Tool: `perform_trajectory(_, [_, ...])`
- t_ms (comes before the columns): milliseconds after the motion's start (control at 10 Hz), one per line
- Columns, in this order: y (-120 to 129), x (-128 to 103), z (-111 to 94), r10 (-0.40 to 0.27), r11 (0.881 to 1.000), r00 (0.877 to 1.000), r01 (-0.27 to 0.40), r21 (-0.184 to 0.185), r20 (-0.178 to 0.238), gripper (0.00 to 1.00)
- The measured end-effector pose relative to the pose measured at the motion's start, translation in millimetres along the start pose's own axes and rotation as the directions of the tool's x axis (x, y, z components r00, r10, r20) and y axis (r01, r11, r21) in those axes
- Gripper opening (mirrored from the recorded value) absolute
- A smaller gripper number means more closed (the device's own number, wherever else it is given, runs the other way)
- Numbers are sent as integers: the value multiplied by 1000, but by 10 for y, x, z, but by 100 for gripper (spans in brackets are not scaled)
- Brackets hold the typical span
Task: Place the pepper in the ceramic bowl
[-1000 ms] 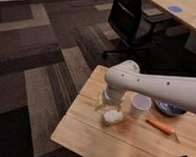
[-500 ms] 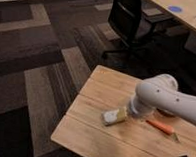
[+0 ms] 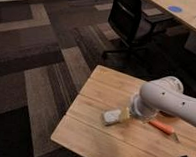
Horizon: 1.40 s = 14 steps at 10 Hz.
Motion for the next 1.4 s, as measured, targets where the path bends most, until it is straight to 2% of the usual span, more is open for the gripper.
perform_trajectory(200, [-335, 124, -55, 71, 997, 997, -71, 32, -10, 65])
perform_trajectory(400, [-701, 276, -209, 148, 987, 989, -147, 63, -2, 65])
perform_trajectory(500, [-934, 379, -319, 200, 977, 980, -200, 77, 12, 65])
perform_trajectory(600, [-1084, 458, -356, 232, 970, 973, -232, 76, 13, 65])
perform_trajectory(800, [-1427, 703, -163, 303, 952, 952, -299, 68, -51, 65])
perform_trajectory(900, [-1486, 746, -25, 258, 966, 962, -254, 54, -89, 65])
perform_trajectory(1000, [-1460, 682, 16, 142, 989, 984, -137, 51, -105, 65])
perform_trajectory(1100, [-1303, 477, -42, -78, 996, 993, 83, 45, -92, 65])
perform_trajectory(1200, [-1254, 418, -73, -178, 982, 980, 182, 45, -86, 65])
perform_trajectory(1300, [-1114, 324, -115, -353, 933, 931, 357, 38, -88, 65])
perform_trajectory(1400, [-1046, 271, -137, -439, 895, 894, 444, 39, -92, 65])
